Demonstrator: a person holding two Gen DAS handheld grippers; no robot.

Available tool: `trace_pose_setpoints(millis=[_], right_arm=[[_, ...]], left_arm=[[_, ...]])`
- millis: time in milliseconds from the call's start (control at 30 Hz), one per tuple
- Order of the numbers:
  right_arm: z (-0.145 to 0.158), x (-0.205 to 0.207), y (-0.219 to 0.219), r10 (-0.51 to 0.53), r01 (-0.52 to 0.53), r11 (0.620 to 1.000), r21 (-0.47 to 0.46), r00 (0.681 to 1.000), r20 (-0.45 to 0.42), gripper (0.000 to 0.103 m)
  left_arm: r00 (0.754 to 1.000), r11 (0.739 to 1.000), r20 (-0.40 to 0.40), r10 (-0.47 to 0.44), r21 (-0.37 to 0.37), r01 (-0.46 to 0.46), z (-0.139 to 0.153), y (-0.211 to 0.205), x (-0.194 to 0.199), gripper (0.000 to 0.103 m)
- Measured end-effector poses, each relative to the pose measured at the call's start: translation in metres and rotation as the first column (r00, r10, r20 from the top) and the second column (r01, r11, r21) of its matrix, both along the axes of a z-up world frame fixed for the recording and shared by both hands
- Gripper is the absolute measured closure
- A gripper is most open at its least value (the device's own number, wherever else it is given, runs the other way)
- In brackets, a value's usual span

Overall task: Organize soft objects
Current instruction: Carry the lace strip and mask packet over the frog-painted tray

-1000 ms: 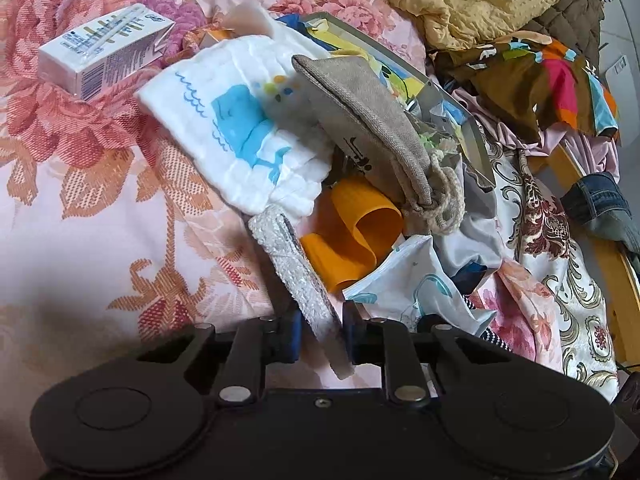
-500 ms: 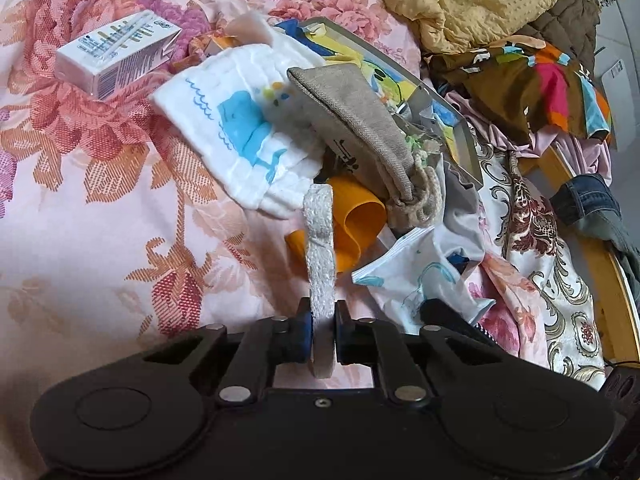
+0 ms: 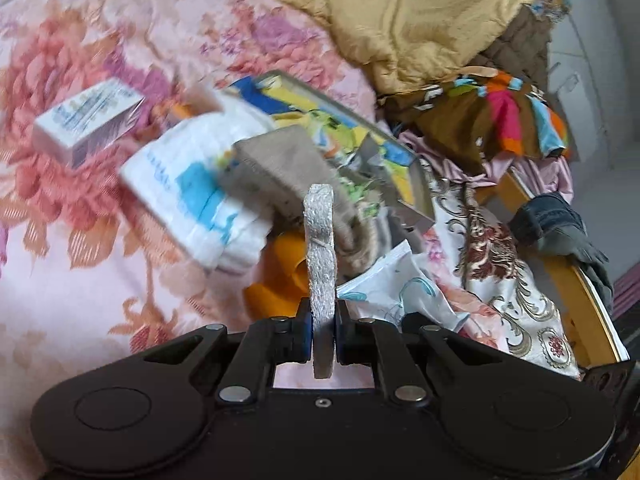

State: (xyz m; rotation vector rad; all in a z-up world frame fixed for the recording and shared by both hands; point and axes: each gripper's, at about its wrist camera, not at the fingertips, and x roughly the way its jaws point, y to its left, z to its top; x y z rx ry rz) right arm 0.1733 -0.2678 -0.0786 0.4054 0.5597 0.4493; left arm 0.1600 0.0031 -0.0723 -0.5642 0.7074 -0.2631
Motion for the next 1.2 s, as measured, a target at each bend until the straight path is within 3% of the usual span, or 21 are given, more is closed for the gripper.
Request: trace_pose_setpoints(millis=[500,767,933,1200], right_arm=[[0.020,-0.004,0.001,-0.020,0.023,0.999,-0.036,0.997,0.079,0.083],[0.023,-0.002,-0.003,-0.046,0.050,0.998,-0.038,0.994,0.098,0.083],[0.028,0.004,-0.007,-0.055,0.060,0.997,-0.041,0.992,0.110,0.083],[0.047,0.035,-0.023,-0.108,0.115,0.992,-0.046,0.984,0.145,0.083]], left_arm=[[0.987,0.996,0.152,-0.054,0.076,0.042,0.020,-0.014,-0.004,0.092],[0.983,0.996,0.173,-0.055,0.078,0.042,0.021,-0.014,-0.001,0.092],[0.977,0.996,0.206,-0.047,0.083,0.030,0.030,-0.015,0.018,0.092],[0.977,0.999,0.210,-0.027,0.030,0.021,0.044,-0.009,0.074,0.092]])
